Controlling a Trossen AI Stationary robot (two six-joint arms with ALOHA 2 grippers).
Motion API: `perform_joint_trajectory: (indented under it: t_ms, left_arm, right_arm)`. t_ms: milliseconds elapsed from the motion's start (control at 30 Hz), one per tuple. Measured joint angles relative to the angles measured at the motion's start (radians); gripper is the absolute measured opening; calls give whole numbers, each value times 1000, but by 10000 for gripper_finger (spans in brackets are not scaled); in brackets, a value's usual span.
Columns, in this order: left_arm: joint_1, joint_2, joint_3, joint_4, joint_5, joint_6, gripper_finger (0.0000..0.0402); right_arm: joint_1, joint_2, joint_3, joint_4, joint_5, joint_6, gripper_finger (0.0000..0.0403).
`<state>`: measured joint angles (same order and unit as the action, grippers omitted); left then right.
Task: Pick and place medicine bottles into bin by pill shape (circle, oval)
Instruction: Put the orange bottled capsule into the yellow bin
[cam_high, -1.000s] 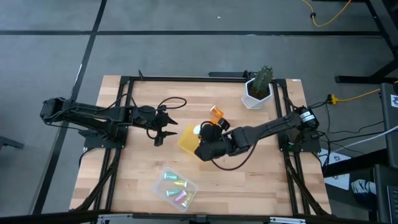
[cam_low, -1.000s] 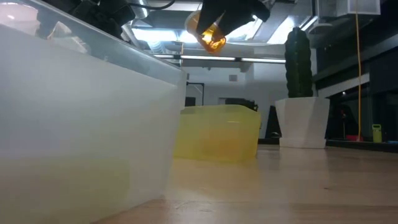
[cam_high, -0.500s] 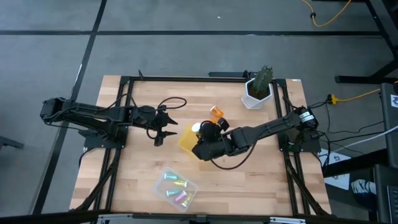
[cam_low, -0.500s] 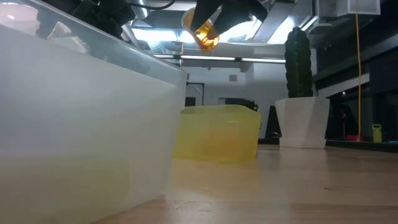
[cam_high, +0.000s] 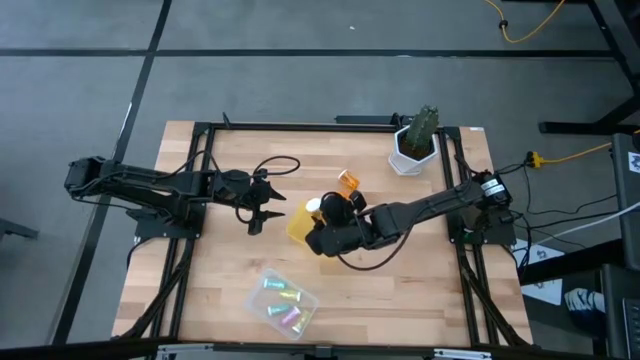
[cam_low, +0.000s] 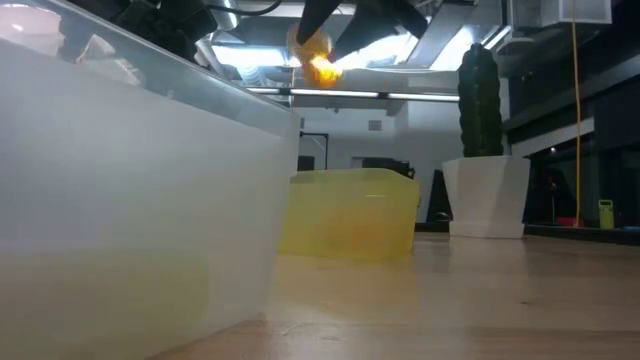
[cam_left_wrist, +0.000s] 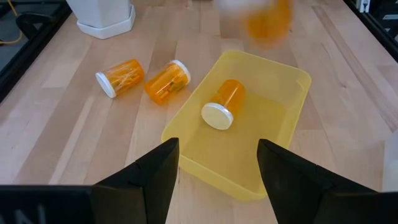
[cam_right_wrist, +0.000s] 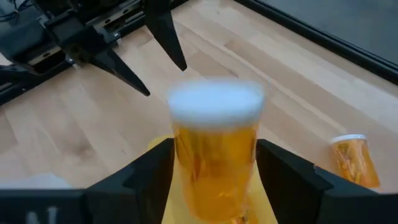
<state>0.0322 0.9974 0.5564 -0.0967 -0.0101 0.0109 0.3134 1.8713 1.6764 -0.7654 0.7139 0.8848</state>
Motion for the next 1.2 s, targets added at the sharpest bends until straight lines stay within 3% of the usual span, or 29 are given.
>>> perform_joint_trajectory:
  t_ms: [233, 800, 1200]
  left_arm:
    - [0, 0, 0, 0, 0, 0, 212]
    - [0, 0, 0, 0, 0, 0, 212]
    - [0, 0, 0, 0, 0, 0, 212]
  right_arm:
    - [-18, 0, 0, -1, 1, -1, 262]
    - [-16, 0, 0, -7, 1, -7, 265]
    - [-17, 1, 0, -192, 0, 69, 265]
